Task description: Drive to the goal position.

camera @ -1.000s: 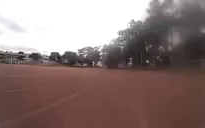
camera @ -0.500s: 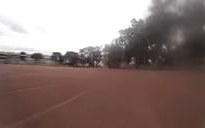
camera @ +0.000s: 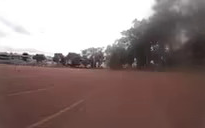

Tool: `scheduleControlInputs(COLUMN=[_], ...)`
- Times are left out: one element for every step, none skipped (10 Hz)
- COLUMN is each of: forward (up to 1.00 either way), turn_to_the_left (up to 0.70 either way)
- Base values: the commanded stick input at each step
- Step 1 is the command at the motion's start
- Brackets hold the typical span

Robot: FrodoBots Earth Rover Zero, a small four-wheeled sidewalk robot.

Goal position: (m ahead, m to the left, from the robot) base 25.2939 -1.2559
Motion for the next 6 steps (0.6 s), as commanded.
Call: scheduleControlInputs(forward=[1.00,1.00,1.00,1.00,1.00,1.00], turn_to_the_left=[-0.40,-0.40,-0.40,-0.40,-0.26,0.00])
